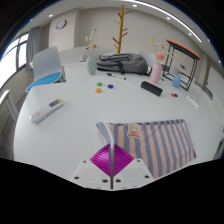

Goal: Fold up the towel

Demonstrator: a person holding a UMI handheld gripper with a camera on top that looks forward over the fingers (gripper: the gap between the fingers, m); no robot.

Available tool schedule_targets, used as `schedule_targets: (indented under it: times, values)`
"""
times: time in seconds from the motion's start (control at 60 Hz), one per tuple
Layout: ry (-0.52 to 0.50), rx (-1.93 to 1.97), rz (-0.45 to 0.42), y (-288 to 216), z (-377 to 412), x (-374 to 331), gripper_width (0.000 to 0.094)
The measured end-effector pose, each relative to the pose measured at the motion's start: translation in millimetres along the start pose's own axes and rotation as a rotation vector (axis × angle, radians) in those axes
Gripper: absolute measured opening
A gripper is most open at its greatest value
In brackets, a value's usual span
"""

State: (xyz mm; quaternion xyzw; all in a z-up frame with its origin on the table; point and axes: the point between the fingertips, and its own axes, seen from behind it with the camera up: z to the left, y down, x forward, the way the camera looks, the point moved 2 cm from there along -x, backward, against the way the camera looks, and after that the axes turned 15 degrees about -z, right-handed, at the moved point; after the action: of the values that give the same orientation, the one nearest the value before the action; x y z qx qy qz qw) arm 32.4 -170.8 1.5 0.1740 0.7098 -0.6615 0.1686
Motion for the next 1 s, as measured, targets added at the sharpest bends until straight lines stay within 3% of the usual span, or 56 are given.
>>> schedule_targets:
  times: [0.167,0.267,0.367,0.583,0.817,0.883,0.933,0.983,1.0]
  values:
    - [-0.106,0.164,-0.101,-73,44,-49,0.0009]
    - [-0.108,0.238,-0.173,-118,20,-65,0.0013]
    - [-0.068,0.239,-0.186,-135,-25,-60,0.0016]
    - [0.034,0.198,-0.099,-81,-133,-28,0.0020]
    - [0.034,0.235,0.007,-11,-149,0,0.0034]
    - [0.045,0.243,0.004,-9,-153,-1,0.0172]
    - [0.059,0.247,-0.004,-12,-156,-5,0.0455]
    - [0.067,0.216,-0.017,-21,-159,-16,0.0823]
    - [0.070,0.204,-0.025,-26,-161,-22,0.0864]
